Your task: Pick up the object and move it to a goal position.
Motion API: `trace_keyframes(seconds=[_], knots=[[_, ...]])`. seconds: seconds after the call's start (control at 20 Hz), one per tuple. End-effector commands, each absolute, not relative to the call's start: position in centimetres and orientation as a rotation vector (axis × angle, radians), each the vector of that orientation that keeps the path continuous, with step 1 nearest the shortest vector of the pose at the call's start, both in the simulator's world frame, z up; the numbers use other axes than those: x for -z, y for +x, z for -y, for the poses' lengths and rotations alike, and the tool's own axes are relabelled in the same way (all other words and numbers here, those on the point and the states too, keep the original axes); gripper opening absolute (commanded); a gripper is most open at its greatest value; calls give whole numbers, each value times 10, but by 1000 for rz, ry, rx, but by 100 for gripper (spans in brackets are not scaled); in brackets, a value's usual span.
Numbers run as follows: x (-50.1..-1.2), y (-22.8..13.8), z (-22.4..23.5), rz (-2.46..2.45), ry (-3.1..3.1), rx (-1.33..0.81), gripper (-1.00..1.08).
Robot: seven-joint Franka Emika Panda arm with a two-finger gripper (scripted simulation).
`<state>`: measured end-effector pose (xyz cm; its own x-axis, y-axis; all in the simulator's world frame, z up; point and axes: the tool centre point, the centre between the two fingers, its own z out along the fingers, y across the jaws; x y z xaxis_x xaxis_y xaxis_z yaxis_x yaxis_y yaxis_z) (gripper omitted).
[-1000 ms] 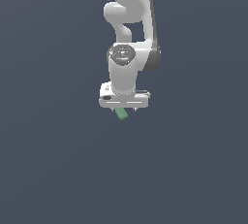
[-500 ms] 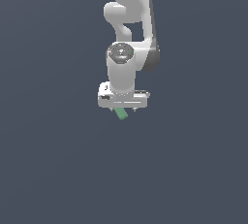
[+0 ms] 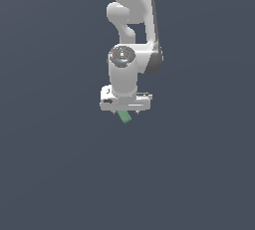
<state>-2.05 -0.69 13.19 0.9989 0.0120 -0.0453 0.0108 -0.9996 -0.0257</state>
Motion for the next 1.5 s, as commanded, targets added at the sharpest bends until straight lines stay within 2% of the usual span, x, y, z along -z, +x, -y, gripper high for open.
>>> trace_keyframes(seconds=[0.0,1.45], knots=[[-128,-23,9,48,-3107,-77,108],[-52,-83,39,657,-2850,-95,108]])
